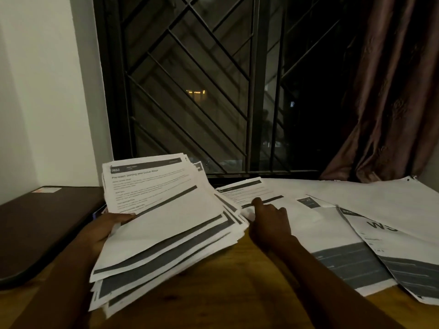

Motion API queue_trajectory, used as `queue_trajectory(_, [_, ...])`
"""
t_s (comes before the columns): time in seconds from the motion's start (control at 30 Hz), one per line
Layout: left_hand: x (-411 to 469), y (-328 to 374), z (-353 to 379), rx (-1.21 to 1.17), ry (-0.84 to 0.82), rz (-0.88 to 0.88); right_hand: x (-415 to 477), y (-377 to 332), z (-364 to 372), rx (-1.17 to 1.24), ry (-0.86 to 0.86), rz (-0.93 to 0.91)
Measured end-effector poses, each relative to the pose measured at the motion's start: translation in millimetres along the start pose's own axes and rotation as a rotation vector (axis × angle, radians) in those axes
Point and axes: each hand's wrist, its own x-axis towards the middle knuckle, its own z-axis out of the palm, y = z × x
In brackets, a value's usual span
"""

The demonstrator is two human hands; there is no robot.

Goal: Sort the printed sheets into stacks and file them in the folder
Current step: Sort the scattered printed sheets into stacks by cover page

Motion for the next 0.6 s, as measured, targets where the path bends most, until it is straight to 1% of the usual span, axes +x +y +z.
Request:
queue_trajectory(0.03, [0.5, -1.8, 2.6, -0.042, -0.022, 0.007, -4.5, -2.1, -6.5, 0.068, 0.0, -0.034])
queue_trajectory(0.07, [-0.2, -1.9, 6.2, -0.061, -0.041, -0.005, -9.8, -6.0, -11.4, 0.186, -0.051, -0.064])
queue_trajectory(0.1, [-0.4, -2.1, 10.3, -0.073, -0.055, -0.016, -22.0, -8.4, -23.6, 0.364, -0.118, -0.076])
queue_trajectory(0.13, [-0.8, -2.5, 16.0, -0.024, -0.042, -0.014, -33.0, -21.0, -27.6, 0.521, -0.198, -0.049])
queue_trajectory(0.17, [2.8, -3.4, 19.0, 0.033, -0.015, -0.005, -41.2, -30.5, -30.4, 0.62, -0.307, 0.004])
queue_trajectory(0.2, [5.0, -4.6, 24.8, 0.094, 0.021, 0.011, -47.0, -35.3, -31.5, 0.624, -0.425, 0.084])
queue_trajectory(0.23, [1.7, -5.8, 33.1, 0.132, 0.045, 0.037, -53.5, -27.7, -27.7, 0.56, -0.558, 0.1])
queue_trajectory(0.27, [3.4, -8.1, 37.0, 0.171, 0.082, 0.051, -54.4, -24.5, -30.6, 0.56, -0.72, 0.214])
queue_trajectory(0.3, [3.4, -8.4, 42.9, 0.227, 0.092, 0.051, -44.5, -23.6, -34.9, 0.598, -0.837, 0.168])
queue_trajectory(0.33, [1.5, -8.8, 49.0, 0.314, 0.1, 0.048, -33.3, -25.8, -46.7, 0.787, -0.882, 0.106])
queue_trajectory(0.37, [4.8, -9.6, 51.0, 0.379, 0.112, 0.065, -29.7, -18.0, -56.6, 0.936, -0.863, 0.038])
queue_trajectory(0.4, [9.7, -10.8, 49.4, 0.439, 0.119, 0.072, -24.1, -3.5, -55.8, 0.951, -0.751, 0.075])
queue_trajectory(0.43, [14.2, -14.0, 47.5, 0.48, 0.106, 0.078, -15.7, 14.6, -51.1, 0.843, -0.555, 0.132])
queue_trajectory(0.47, [15.6, -15.0, 47.8, 0.495, 0.136, 0.082, -5.7, 22.3, -39.7, 0.676, -0.341, 0.167])
queue_trajectory(0.5, [16.6, -16.6, 49.9, 0.499, 0.152, 0.102, -2.3, 29.7, -29.6, 0.5, -0.222, 0.154])
queue_trajectory(0.53, [13.6, -16.7, 55.5, 0.499, 0.183, 0.107, -0.6, 31.2, -21.5, 0.386, -0.187, 0.114])
queue_trajectory(0.6, [14.3, -21.3, 65.8, 0.523, 0.233, 0.168, 1.2, 24.8, -9.0, 0.273, -0.218, 0.094])
